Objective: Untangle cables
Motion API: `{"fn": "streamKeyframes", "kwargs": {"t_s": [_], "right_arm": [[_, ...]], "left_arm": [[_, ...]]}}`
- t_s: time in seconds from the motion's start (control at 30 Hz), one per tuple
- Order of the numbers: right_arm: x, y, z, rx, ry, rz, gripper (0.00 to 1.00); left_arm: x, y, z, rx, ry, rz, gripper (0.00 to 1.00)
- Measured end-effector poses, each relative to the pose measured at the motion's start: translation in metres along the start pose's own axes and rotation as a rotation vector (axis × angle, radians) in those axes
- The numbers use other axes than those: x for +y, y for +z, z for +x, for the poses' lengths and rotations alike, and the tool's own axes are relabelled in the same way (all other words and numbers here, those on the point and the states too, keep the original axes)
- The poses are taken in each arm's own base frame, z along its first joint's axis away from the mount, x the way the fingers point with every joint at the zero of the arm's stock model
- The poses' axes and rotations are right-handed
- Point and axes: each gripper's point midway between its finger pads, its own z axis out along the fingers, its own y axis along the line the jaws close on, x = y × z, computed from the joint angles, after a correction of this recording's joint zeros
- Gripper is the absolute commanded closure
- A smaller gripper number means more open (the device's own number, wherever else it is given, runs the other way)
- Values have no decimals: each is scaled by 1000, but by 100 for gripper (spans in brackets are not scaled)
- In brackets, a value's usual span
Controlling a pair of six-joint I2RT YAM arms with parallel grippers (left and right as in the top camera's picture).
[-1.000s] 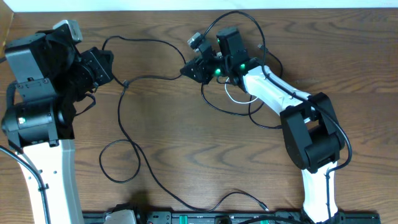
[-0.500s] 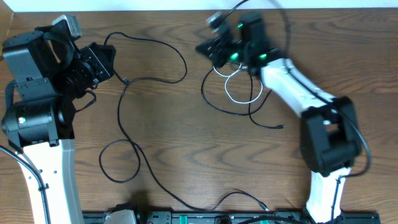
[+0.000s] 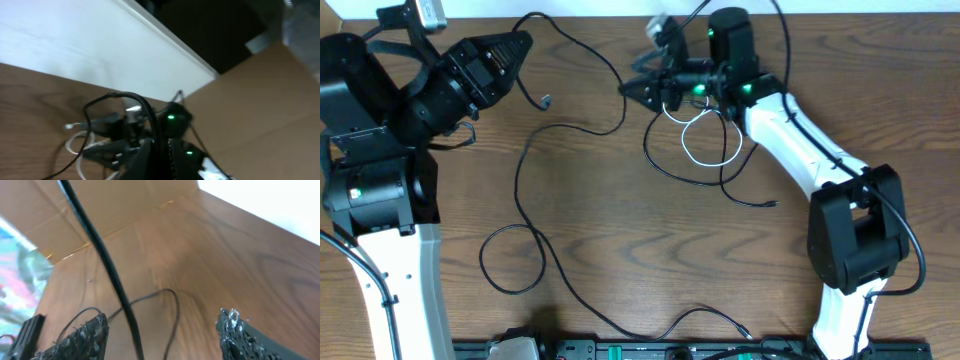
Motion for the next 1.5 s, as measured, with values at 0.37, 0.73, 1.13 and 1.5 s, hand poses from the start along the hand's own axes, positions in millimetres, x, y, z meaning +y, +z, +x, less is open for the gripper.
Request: {"fn": "streamKeyframes", "kwargs": {"t_s": [0.37,0.73,1.13,1.5], "right_arm": [[26,22,8,34,-6,-49,99],[-27,-76,-1,84,239,331,99],[-42,-351,-133,-226,212,921,99],[-70,-552,-120,-368,217,1382,99]], "left_arm": [[-8,0,5,34,-108,43,92],[25,6,1,7,-50,-70,51],[87,27,9,69,-113,-195,10],[105,32,17,110,-95,-227,10]]}}
